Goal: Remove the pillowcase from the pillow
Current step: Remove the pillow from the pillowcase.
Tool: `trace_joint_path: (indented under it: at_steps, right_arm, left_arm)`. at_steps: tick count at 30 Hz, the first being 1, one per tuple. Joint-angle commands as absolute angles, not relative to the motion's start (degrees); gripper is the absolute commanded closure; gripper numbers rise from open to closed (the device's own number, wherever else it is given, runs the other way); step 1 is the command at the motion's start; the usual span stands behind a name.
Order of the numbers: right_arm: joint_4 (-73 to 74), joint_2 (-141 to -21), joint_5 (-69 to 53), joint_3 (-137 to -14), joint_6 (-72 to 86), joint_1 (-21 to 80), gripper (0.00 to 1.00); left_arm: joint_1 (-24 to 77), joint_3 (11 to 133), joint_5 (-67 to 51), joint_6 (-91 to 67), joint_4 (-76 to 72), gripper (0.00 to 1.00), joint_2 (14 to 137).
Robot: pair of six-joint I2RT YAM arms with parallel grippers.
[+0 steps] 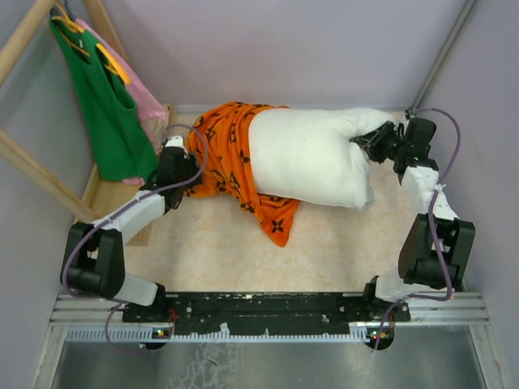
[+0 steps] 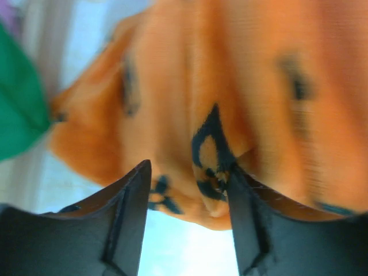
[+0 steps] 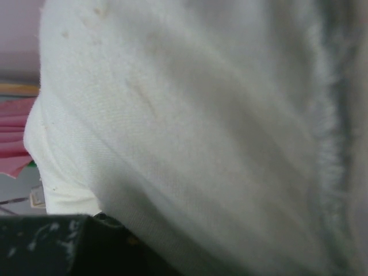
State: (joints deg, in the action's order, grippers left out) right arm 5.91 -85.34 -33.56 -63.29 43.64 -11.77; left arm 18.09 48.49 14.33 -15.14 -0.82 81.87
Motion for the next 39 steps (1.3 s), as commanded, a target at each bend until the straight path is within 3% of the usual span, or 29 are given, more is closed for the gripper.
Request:
trace_joint_path:
  at_steps: [1, 3, 4, 8, 9, 11, 12, 13, 15, 29, 31, 35, 36, 39]
  right_arm:
    - [-4.7, -83.1, -35.8, -66.2, 47.2, -14.7, 1.00]
    - [-7.5, -82.9, -38.1, -64.8, 50.0, -17.4, 1.00]
    - [-8.8, -82.7, -38.9, -64.1, 51.1, -18.6, 1.00]
    - [-8.1, -81.1, -37.2, -63.0, 50.5, -20.3, 1.00]
    - [-7.2, -80.5, -36.5, -63.0, 49.6, -20.0, 1.00]
    - [-6.3, -79.8, -35.5, -62.8, 48.9, -19.1, 1.00]
    - [-5.5, -79.6, -34.7, -63.1, 48.3, -18.5, 1.00]
    - [-4.4, -79.7, -33.7, -63.8, 46.9, -17.7, 1.00]
    - [-2.7, -80.3, -33.1, -65.0, 45.1, -16.0, 1.00]
    - [-0.4, -79.3, -34.9, -65.8, 43.2, -13.6, 1.00]
    - [0.2, -79.1, -35.2, -66.1, 42.9, -13.6, 1.00]
    - [1.9, -78.7, -34.9, -67.2, 41.3, -13.9, 1.00]
    - [1.7, -78.8, -35.1, -67.2, 41.5, -14.2, 1.00]
    - [-3.8, -80.3, -39.5, -65.8, 46.6, -17.1, 1.00]
  left_arm:
    - [7.9, 45.2, 10.9, -18.2, -9.2, 0.61, 84.1]
    - [4.4, 43.7, 9.7, -19.1, -10.7, 0.96, 83.6]
    - [3.0, 43.1, 9.8, -19.4, -10.8, 1.00, 83.0]
    - [0.0, 39.8, 12.2, -19.8, -12.8, 1.00, 79.2]
    - [0.0, 39.3, 10.6, -19.6, -13.4, 0.93, 78.4]
    - [0.1, 38.5, 4.8, -18.3, -14.8, 0.64, 77.1]
    - [0.0, 38.0, 0.0, -17.6, -16.6, 0.32, 76.8]
    - [0.1, 37.1, -6.9, -16.6, -19.5, 0.18, 76.8]
    - [0.6, 36.4, -13.9, -16.0, -25.8, 0.01, 79.0]
    - [9.9, 70.0, -20.7, -12.3, -13.9, 0.01, 114.2]
    - [10.9, 73.3, -21.3, -13.4, -14.6, 0.20, 118.0]
    - [11.4, 74.9, -22.3, -15.7, -15.4, 0.91, 121.2]
    - [11.2, 73.4, -21.3, -16.5, -16.6, 0.99, 120.3]
    - [9.6, 66.0, -16.5, -19.2, -21.1, 1.00, 114.2]
